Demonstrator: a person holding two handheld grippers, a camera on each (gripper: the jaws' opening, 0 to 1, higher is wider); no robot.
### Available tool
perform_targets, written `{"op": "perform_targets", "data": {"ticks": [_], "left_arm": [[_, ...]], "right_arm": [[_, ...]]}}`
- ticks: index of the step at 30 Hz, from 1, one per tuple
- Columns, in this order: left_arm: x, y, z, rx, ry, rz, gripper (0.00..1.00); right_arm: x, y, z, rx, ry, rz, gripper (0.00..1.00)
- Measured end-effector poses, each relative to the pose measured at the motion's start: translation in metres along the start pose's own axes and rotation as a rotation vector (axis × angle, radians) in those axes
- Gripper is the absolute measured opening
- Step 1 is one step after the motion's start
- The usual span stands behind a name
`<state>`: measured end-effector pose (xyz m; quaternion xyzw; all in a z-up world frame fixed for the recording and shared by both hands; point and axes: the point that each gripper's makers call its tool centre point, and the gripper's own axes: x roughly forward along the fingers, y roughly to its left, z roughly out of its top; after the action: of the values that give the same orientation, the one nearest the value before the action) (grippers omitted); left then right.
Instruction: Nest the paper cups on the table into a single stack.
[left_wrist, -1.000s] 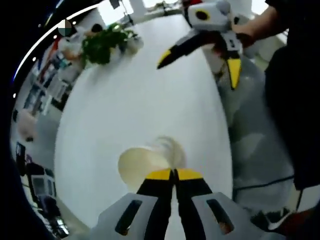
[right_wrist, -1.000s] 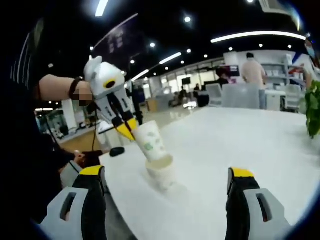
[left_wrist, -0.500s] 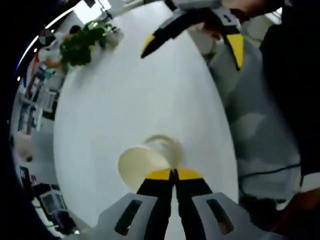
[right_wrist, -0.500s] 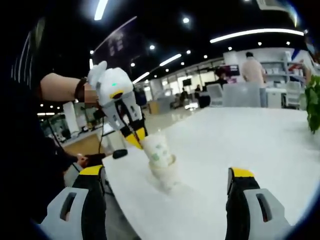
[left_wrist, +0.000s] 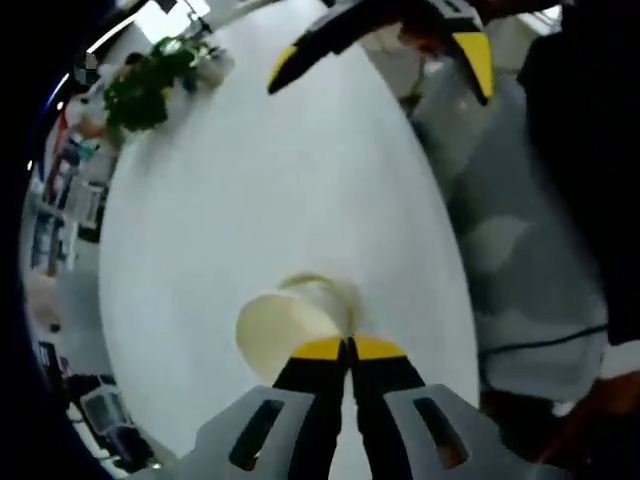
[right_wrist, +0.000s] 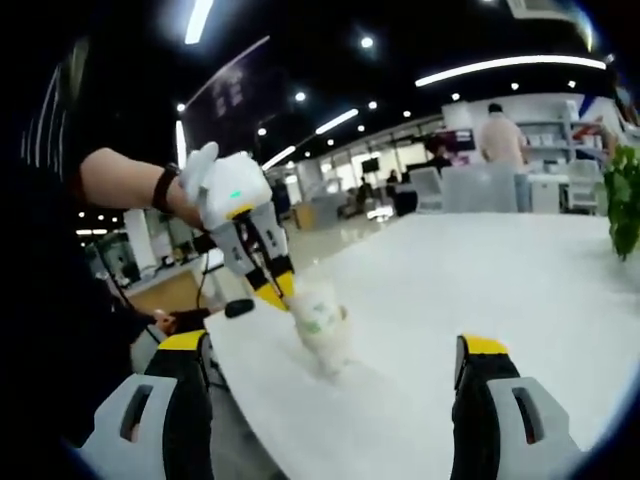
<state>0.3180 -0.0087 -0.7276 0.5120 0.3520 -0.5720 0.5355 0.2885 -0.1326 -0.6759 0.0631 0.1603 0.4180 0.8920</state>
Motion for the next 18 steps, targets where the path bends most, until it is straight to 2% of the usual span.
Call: {"op": "perform_targets", "data": {"ticks": [10, 13, 18], "left_arm": [[0.013, 0.0, 0.002, 0.011, 0.019, -0.022, 0.0], [0.019, -0.002, 0.001, 0.057, 0.03, -0.034, 0.0], [0.023, -0.004, 0.003, 0.051, 0.022, -0.047, 0.01]], "right_arm": [[-0.004, 0.002, -0.002, 0.012, -0.008, -0.007, 1.0], [-0.006, 0.002, -0.002, 0.04, -0.024, -0.008, 1.0], [-0.01, 0.0, -0.004, 0.043, -0.026, -0.018, 1.0]]}}
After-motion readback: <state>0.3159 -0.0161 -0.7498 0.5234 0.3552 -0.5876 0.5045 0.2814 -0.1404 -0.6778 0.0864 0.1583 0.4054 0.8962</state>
